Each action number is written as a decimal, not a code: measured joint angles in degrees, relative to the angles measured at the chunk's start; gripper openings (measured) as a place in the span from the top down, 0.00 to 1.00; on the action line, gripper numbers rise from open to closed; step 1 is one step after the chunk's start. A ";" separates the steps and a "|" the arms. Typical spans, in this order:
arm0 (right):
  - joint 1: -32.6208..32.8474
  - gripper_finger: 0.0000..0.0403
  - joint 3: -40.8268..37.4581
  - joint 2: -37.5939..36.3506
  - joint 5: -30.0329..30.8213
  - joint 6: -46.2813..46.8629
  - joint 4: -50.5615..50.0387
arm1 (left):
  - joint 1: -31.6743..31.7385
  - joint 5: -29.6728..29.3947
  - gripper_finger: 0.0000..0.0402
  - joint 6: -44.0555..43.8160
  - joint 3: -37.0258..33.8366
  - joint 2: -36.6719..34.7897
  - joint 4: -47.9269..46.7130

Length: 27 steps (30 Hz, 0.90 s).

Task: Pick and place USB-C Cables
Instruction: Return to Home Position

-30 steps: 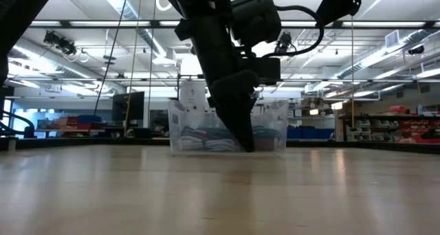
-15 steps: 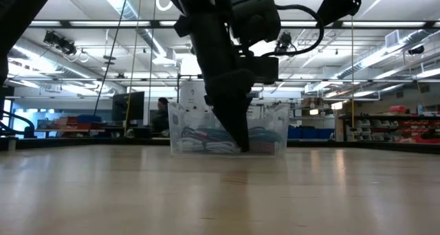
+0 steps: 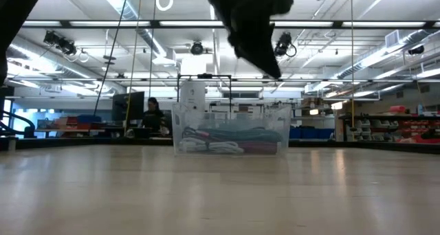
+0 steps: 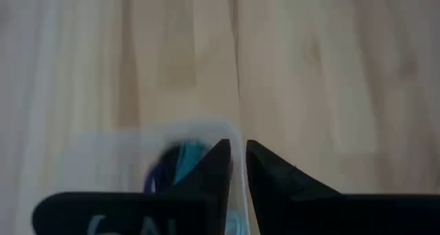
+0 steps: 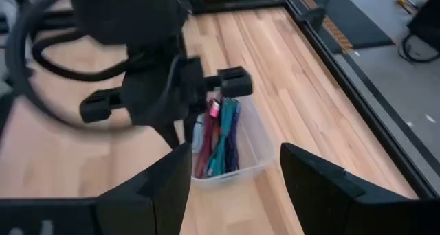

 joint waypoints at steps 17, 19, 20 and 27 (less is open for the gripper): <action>7.78 0.43 -7.71 -11.65 8.63 2.23 4.59 | 2.56 1.28 0.89 -0.68 -37.88 -29.92 45.31; 7.75 0.43 -9.68 -12.92 8.66 1.93 6.46 | 3.69 1.99 0.89 -1.79 -45.83 -36.07 50.60; 7.75 0.43 -10.58 -13.21 8.65 1.81 6.76 | 4.27 2.04 0.89 -1.81 -49.52 -39.01 53.58; 7.19 0.43 -18.30 -19.37 9.67 -2.11 13.52 | 7.42 2.32 0.89 -2.45 -71.45 -63.17 61.64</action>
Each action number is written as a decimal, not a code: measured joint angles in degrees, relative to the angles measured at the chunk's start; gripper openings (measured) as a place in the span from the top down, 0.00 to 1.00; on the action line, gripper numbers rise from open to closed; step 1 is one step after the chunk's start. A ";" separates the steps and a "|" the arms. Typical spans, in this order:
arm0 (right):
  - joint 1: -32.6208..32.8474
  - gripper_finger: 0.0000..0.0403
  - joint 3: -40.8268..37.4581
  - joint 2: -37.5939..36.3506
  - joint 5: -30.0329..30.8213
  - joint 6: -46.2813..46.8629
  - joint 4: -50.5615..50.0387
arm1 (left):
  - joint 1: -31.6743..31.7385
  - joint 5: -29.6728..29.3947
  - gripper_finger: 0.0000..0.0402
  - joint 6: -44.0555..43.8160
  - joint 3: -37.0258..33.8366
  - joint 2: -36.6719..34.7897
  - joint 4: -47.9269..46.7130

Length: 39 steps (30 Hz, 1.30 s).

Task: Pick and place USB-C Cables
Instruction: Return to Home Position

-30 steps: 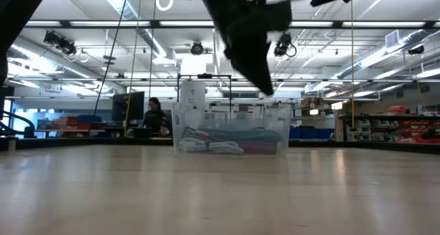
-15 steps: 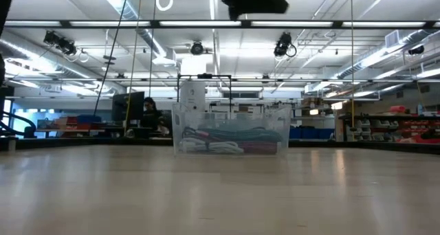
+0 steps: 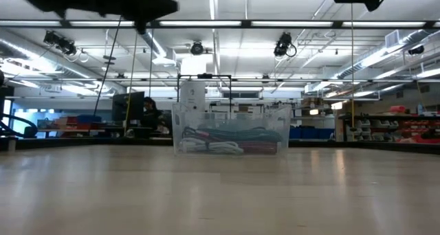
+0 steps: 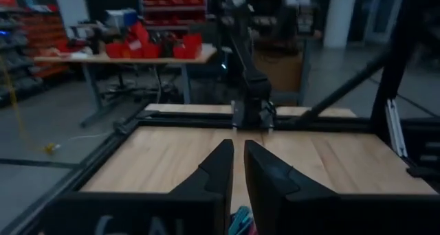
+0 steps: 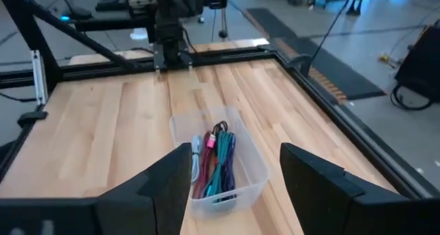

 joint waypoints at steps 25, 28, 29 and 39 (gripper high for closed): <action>-14.89 0.97 -34.91 -17.60 -21.89 -8.74 36.70 | 5.50 8.44 0.98 -4.76 -21.40 -26.78 -3.68; -18.41 0.99 -39.11 -17.57 -27.15 -9.18 42.69 | 5.92 8.49 0.99 -4.80 -21.40 -26.75 -6.51; -19.60 0.99 -40.30 -17.55 -29.21 -9.20 44.59 | 6.08 8.50 0.99 -4.86 -21.40 -26.73 -6.87; -26.44 0.99 -45.58 -17.13 -39.79 -9.11 53.65 | 6.38 8.96 0.99 -6.25 -28.79 -27.10 7.51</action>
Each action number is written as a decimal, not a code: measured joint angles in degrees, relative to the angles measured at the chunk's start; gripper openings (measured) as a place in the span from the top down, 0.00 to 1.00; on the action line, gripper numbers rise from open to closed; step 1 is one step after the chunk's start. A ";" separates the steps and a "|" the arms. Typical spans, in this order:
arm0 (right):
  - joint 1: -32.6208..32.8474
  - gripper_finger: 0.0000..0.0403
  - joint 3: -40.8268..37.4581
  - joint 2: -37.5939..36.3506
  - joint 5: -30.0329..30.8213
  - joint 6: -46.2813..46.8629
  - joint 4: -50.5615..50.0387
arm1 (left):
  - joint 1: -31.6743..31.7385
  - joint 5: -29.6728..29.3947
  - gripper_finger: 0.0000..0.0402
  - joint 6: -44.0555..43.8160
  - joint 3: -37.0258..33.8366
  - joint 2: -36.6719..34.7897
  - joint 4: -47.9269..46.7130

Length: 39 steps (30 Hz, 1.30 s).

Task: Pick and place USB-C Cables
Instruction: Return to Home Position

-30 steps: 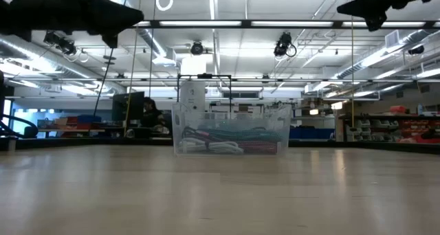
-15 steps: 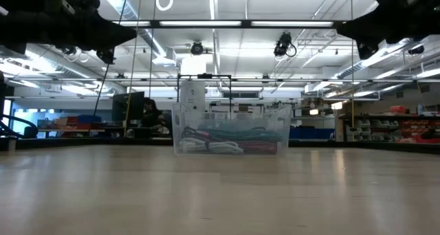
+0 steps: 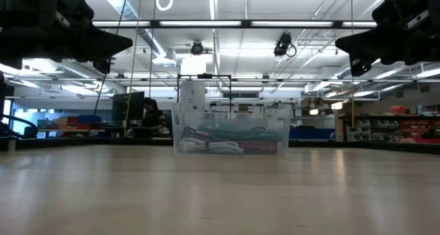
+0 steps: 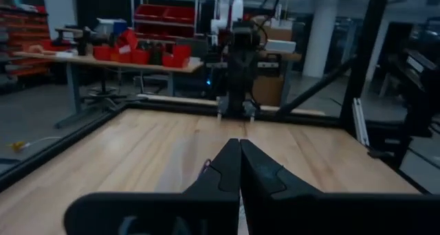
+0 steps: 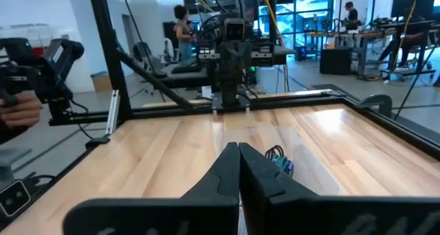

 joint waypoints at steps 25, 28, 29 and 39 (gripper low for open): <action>-0.36 0.99 0.00 -9.67 1.64 3.64 -14.57 | -0.51 -4.27 0.99 -3.69 -0.11 -12.60 -14.27; -0.36 0.98 0.00 -12.18 1.57 3.59 -16.25 | -0.51 -4.63 0.99 -3.48 -0.11 -17.59 -18.00; -0.36 0.98 0.00 -12.60 1.58 3.68 -16.58 | -0.51 -5.13 0.99 -3.40 -0.11 -18.95 -18.72; -0.36 0.96 0.00 -12.72 1.57 5.43 -17.93 | -0.69 -6.36 0.94 -7.78 -0.13 -22.83 -21.79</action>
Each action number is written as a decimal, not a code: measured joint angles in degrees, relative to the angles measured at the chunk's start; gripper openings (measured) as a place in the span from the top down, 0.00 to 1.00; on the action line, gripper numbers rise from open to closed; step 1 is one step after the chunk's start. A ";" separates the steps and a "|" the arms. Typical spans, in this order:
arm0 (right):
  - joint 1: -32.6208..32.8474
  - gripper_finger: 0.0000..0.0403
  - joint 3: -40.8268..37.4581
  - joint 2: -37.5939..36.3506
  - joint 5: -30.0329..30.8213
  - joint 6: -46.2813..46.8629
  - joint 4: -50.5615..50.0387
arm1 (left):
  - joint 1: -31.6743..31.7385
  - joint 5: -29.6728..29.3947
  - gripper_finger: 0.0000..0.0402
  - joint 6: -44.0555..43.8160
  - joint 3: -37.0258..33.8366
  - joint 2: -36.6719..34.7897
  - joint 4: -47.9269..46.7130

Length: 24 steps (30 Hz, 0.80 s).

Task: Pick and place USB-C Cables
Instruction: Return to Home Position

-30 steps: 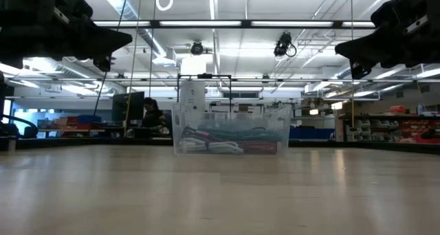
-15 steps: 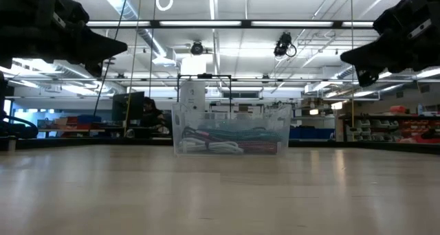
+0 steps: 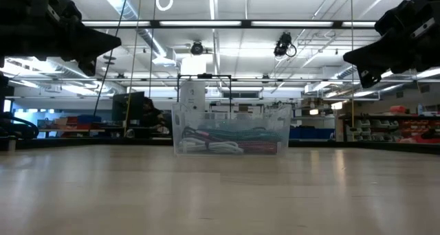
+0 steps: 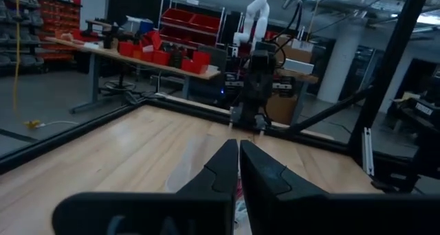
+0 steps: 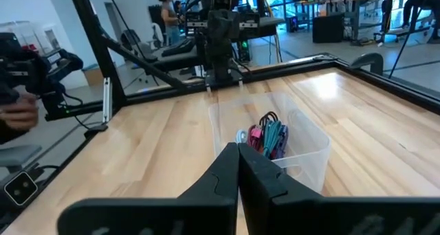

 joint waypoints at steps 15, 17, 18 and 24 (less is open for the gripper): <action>0.00 0.97 0.00 0.00 0.00 -0.02 0.00 | 0.00 0.00 0.94 0.03 -0.02 0.00 0.04; 0.00 0.97 0.00 0.00 0.00 -0.02 0.00 | 0.00 0.00 0.94 0.03 -0.02 0.00 0.04; 0.00 0.97 0.00 0.00 0.00 0.00 0.00 | 0.00 0.00 0.95 0.03 -0.02 0.00 0.04; 0.00 0.96 0.00 0.00 0.00 0.00 0.00 | 0.00 0.00 0.94 0.04 -0.02 0.00 0.06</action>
